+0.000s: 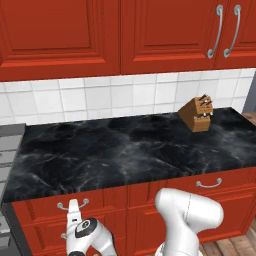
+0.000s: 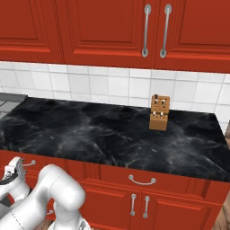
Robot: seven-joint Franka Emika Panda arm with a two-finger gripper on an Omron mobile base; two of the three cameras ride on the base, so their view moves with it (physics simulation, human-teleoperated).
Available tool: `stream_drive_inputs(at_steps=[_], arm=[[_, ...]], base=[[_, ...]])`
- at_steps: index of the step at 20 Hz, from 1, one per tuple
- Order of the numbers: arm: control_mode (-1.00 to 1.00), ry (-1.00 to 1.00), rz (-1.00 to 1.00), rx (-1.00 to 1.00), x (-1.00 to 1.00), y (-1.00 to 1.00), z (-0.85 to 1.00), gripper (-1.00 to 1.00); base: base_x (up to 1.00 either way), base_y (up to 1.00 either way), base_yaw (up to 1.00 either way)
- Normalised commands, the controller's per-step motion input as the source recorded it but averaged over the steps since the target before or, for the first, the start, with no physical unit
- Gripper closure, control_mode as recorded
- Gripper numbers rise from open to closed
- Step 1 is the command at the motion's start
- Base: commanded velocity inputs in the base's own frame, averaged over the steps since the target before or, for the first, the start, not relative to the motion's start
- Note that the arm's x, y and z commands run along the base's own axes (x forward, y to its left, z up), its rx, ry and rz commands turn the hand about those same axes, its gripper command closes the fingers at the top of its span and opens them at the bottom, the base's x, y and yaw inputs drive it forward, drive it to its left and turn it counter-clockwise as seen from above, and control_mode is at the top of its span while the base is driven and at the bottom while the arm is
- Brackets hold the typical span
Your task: Take the pizza cutter from the drawer on the left and place it on the dining counter for cutting.
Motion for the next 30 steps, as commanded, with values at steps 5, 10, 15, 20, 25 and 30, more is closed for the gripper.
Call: stream_drive_inputs(at_steps=[5,10,15,20,25,30], arm=[[-1.00,0.00,0.00,0.00,0.10,0.02,-0.04,-1.00],[-1.00,0.00,0.00,0.00,0.20,0.00,0.00,-1.00],[-1.00,0.00,0.00,0.00,0.19,0.00,0.00,-1.00],[-1.00,0.00,0.00,0.00,0.01,0.00,0.00,-1.00],[-1.00,0.00,0.00,0.00,0.00,0.00,0.00,1.00],[-1.00,0.00,0.00,0.00,0.00,0.00,0.00,1.00]], base=[[0.00,0.00,0.00],[0.00,0.00,0.00],[0.00,0.00,0.00],[0.00,0.00,0.00],[0.00,0.00,0.00],[0.00,0.00,0.00]])
